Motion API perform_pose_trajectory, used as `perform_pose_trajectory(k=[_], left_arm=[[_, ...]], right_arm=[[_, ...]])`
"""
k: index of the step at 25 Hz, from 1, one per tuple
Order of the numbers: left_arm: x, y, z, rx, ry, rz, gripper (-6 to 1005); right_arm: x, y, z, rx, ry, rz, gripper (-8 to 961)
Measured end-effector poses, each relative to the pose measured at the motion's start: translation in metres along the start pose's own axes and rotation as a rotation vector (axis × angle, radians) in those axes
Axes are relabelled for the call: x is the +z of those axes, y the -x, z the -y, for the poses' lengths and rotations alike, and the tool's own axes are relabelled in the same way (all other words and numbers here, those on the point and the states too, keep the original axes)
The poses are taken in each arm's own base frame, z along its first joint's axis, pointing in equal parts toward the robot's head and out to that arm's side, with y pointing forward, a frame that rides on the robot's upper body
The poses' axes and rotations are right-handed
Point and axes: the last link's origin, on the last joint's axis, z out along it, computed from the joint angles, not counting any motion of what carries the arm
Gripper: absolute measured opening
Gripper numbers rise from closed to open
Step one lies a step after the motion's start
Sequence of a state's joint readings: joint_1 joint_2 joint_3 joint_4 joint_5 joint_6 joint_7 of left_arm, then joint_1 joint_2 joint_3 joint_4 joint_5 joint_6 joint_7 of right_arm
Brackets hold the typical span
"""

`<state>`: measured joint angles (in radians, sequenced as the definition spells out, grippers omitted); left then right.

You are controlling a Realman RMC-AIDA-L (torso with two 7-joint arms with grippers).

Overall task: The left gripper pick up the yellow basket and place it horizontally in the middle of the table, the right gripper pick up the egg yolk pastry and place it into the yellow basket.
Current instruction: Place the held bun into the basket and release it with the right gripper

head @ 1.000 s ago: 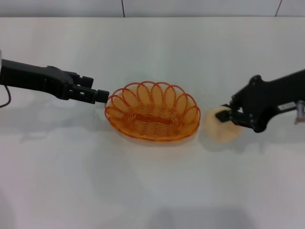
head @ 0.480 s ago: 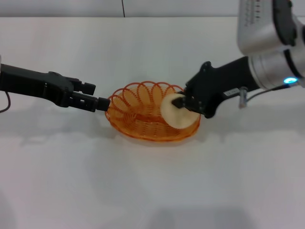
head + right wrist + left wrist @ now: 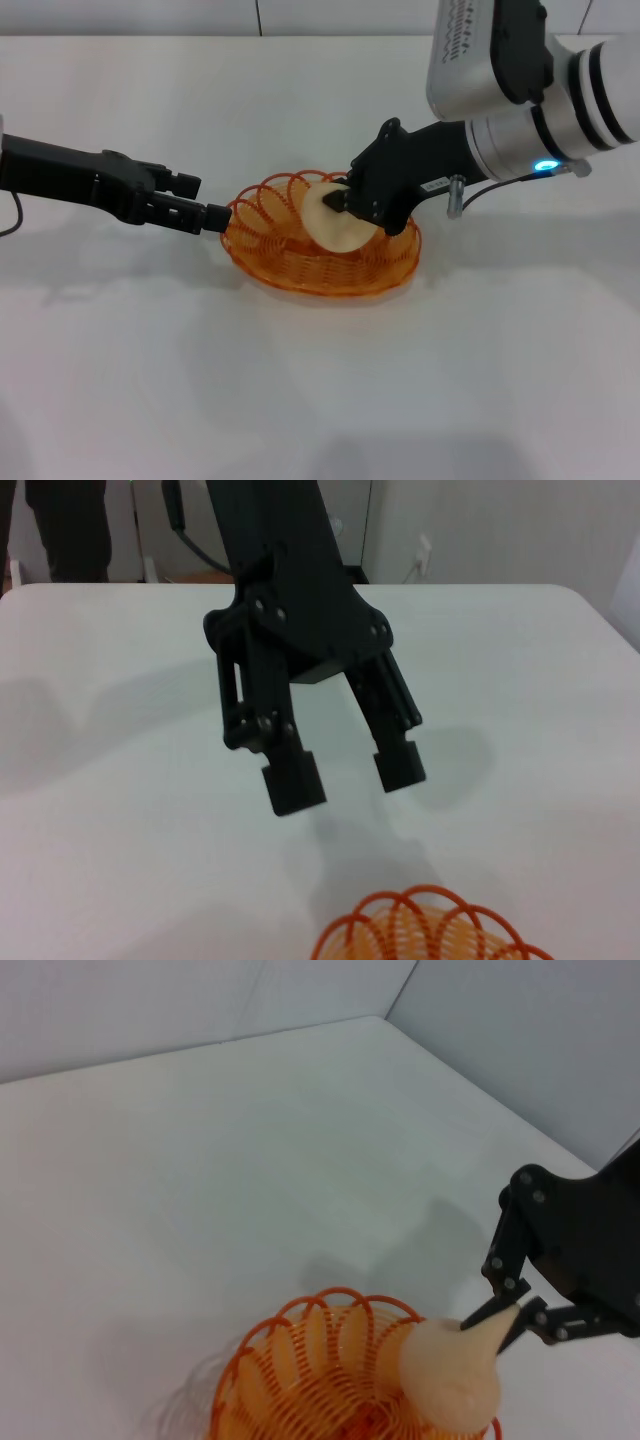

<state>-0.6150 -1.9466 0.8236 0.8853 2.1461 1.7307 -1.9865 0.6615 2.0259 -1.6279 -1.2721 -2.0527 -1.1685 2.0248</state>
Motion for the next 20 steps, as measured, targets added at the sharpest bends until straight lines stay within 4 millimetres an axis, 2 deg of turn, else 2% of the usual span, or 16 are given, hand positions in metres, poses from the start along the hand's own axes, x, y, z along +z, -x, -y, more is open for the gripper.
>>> perform_pose_trajectory(k=[3,13,20], left_arm=[[0.0,0.0,0.001,-0.001,-0.007,-0.005,887],[-0.001,0.002,0.002,-0.008,-0.011,-0.015,887],[-0.003,0.009,0.003,0.005,-0.015,-0.015,888]], right_arm=[[0.003,0.001,-0.001,0.022,0.018,0.015,37],[0.0,-0.001,0.001,0.055,0.006,0.051,200],[-0.023,-0.022,-0.002,0.112,-0.036,0.077,504]])
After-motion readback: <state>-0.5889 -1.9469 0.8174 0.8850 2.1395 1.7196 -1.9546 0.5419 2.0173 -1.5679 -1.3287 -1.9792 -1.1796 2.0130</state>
